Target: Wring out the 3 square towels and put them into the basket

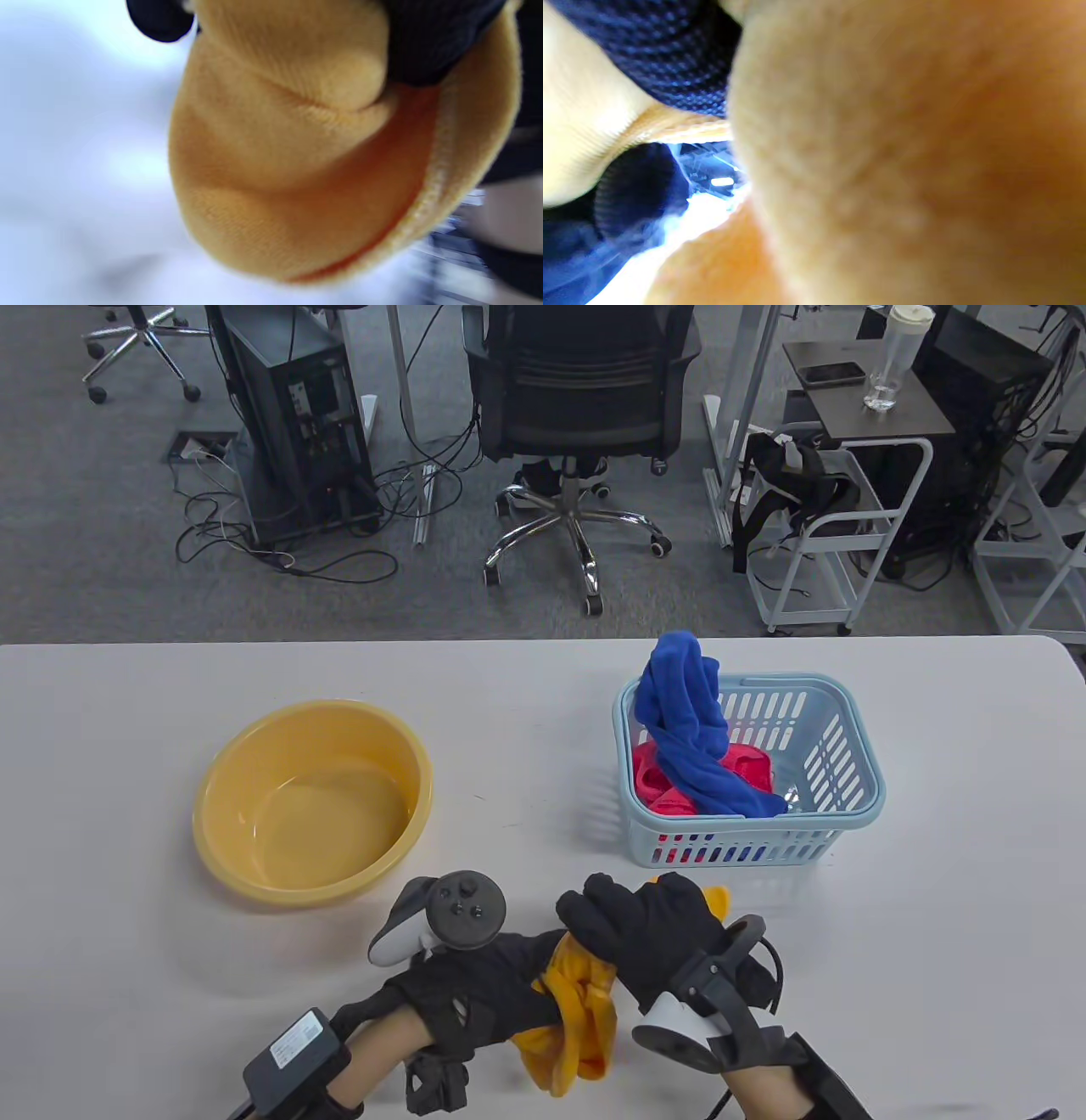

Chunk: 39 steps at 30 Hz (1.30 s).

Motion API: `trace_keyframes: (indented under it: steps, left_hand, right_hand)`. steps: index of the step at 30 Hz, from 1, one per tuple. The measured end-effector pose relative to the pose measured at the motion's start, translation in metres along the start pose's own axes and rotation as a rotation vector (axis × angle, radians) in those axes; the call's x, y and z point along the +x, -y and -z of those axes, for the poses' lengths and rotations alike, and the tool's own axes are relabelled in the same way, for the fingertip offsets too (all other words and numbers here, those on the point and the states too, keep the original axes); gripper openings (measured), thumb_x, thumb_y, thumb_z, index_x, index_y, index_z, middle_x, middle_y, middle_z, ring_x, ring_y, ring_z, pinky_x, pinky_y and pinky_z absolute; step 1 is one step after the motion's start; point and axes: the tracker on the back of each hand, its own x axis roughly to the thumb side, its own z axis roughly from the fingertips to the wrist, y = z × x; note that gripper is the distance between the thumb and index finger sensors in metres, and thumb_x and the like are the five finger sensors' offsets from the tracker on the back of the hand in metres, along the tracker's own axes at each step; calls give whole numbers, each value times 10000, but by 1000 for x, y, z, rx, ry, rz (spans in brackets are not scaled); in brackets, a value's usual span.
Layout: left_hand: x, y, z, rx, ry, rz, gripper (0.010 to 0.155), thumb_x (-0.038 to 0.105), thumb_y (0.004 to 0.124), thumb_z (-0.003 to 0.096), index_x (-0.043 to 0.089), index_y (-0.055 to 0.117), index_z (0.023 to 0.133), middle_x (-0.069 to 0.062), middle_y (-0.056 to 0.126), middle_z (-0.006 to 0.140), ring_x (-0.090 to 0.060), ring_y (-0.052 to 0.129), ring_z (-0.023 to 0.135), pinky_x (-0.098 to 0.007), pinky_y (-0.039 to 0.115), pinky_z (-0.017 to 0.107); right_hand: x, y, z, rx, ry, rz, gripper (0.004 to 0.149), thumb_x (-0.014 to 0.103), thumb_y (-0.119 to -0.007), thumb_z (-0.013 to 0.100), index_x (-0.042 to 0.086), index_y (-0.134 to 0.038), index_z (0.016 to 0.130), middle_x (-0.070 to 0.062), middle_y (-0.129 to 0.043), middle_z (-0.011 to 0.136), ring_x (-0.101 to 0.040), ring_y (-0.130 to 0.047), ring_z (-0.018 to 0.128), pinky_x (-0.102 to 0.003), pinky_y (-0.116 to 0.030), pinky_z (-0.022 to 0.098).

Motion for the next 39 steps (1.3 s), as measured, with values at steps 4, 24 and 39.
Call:
trace_keyframes:
  steps: [4, 24, 39]
  left_hand:
    - [9, -21, -17, 314, -49, 329, 622, 609, 835, 461, 468, 556, 997, 157, 681, 963, -239, 618, 1036, -512, 462, 816]
    - [44, -11, -52, 900, 327, 776, 552, 509, 745, 501, 602, 422, 940, 213, 510, 1010, -168, 462, 1088, -462, 341, 867]
    - [-4, -47, -36, 637, -153, 328, 639, 659, 776, 473, 429, 545, 1022, 146, 813, 871, -213, 778, 959, -478, 580, 780]
  right_hand:
    - [-25, -12, 1, 24, -152, 172, 511, 485, -921, 462, 236, -838, 901, -20, -963, 759, -214, -1015, 366, -537, -793, 420]
    - [-9, -95, -14, 437, -301, 1849, 487, 492, -931, 470, 100, -947, 758, 5, -1074, 521, -77, -1028, 110, -411, -895, 194]
    - [-29, -7, -9, -43, -160, 273, 599, 399, -911, 503, 225, -702, 1036, -79, -730, 1038, -416, -795, 859, -671, -450, 711]
